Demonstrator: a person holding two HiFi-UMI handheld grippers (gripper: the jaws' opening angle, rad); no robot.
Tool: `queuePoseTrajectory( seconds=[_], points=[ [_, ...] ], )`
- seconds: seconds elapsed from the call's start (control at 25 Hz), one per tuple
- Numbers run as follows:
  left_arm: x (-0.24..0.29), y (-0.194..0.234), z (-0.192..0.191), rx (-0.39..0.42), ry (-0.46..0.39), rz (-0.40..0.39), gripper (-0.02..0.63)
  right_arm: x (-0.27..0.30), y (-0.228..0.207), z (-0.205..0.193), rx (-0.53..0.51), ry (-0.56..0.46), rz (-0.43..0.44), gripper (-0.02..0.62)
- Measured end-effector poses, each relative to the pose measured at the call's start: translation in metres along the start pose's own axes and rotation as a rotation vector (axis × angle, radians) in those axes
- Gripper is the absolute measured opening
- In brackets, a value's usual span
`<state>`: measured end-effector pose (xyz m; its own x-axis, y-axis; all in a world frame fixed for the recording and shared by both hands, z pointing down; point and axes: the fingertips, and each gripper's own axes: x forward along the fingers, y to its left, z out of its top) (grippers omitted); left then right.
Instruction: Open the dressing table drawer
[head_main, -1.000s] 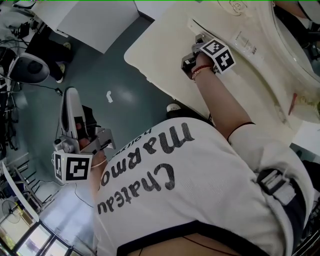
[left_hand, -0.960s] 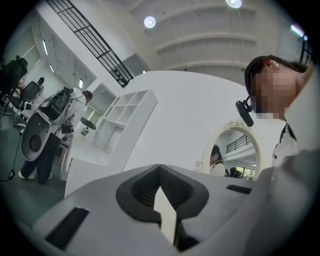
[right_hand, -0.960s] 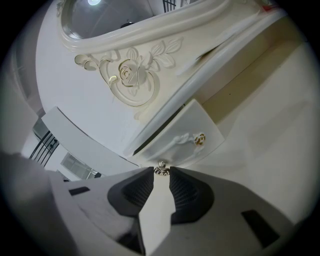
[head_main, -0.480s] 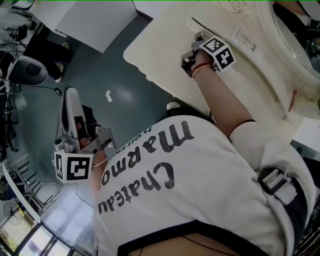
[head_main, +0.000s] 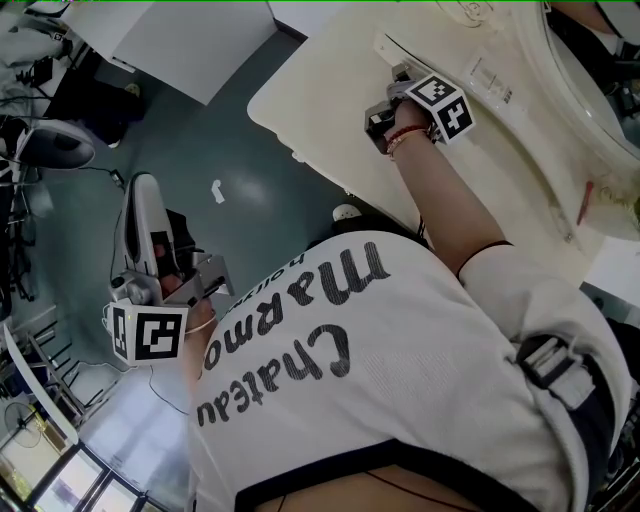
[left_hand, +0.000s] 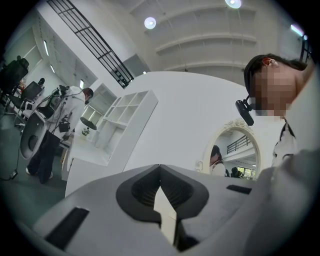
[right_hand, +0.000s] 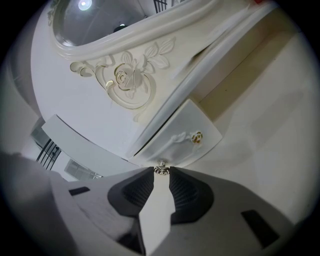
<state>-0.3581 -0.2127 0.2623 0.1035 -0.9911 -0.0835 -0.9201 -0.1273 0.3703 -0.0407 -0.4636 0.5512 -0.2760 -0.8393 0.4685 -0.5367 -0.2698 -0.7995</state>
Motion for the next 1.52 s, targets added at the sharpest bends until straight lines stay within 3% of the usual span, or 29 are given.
queuePoseTrajectory(
  seconds=[1.52],
  points=[
    [-0.005,-0.001,0.000,-0.011,-0.005,-0.020,0.021,-0.018,0.004,-0.048,-0.055,0.098,-0.001,0.107]
  ],
)
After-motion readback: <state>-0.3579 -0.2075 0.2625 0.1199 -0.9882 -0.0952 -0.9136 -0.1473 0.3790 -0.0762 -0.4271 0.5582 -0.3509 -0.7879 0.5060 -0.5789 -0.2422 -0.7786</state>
